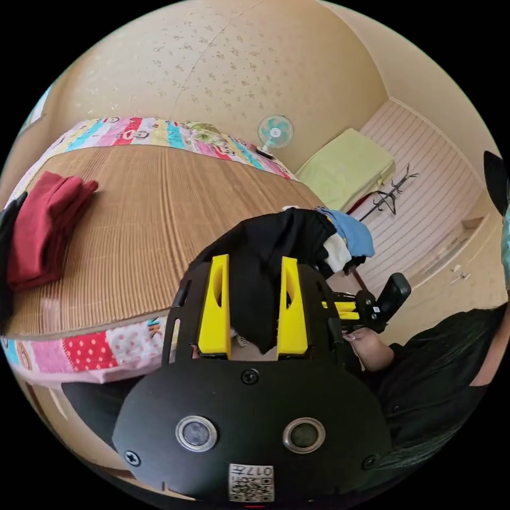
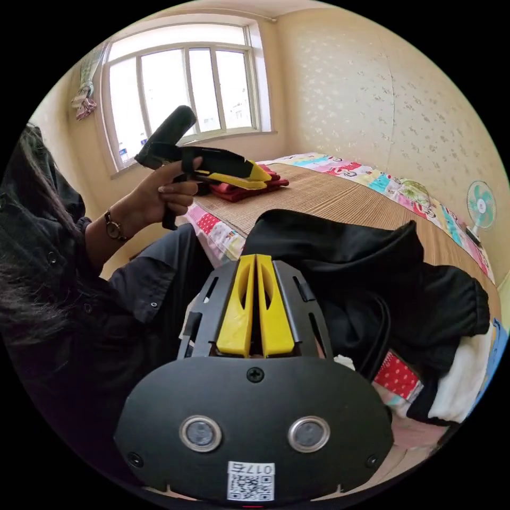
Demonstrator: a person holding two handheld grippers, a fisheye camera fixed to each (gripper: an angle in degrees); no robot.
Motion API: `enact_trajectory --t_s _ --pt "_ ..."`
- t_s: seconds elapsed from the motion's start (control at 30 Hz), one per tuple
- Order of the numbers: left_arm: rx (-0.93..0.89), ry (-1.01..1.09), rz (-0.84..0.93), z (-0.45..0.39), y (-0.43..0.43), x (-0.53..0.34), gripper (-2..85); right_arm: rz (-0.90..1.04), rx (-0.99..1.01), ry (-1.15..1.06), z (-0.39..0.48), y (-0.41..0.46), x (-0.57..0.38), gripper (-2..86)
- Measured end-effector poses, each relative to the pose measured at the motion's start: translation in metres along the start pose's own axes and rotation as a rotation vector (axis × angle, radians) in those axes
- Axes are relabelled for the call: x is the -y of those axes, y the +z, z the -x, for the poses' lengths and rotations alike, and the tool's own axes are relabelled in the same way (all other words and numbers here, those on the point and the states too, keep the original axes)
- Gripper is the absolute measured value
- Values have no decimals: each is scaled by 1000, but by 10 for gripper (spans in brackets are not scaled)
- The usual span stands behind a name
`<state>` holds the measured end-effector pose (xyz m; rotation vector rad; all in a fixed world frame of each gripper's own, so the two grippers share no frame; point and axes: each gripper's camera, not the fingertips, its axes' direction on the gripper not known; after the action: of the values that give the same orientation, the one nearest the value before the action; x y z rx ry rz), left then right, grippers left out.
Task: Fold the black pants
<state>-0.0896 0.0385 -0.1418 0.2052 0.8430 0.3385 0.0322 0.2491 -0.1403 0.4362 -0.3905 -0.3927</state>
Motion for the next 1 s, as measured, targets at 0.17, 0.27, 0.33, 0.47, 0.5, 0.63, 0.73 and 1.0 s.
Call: enact_trajectory --t_s 0.17,0.27,0.33,0.47,0.5,0.63,0.73,1.0 --pt "-208 296 115 -108 103 74 134 -27 -182 355 -73 -63 -51 8" --pt "-130 392 241 -166 192 104 157 -112 -289 547 -86 -86 -77 13" --pt "45 405 299 -180 259 114 152 -100 -327 640 -93 -89 -86 19" --pt "105 360 467 -168 321 107 85 -22 -347 751 -115 -81 -102 55" --pt "88 340 435 -158 311 103 38 -20 -327 757 -122 -76 -106 67" --pt "-154 131 198 -121 210 94 9 -113 -320 804 -144 -59 -113 87" --pt "-70 173 65 -121 127 85 2 -116 -255 871 -174 -30 -108 104" --pt "43 145 -365 -111 -111 36 -3 -471 -33 717 -129 -95 -54 28"
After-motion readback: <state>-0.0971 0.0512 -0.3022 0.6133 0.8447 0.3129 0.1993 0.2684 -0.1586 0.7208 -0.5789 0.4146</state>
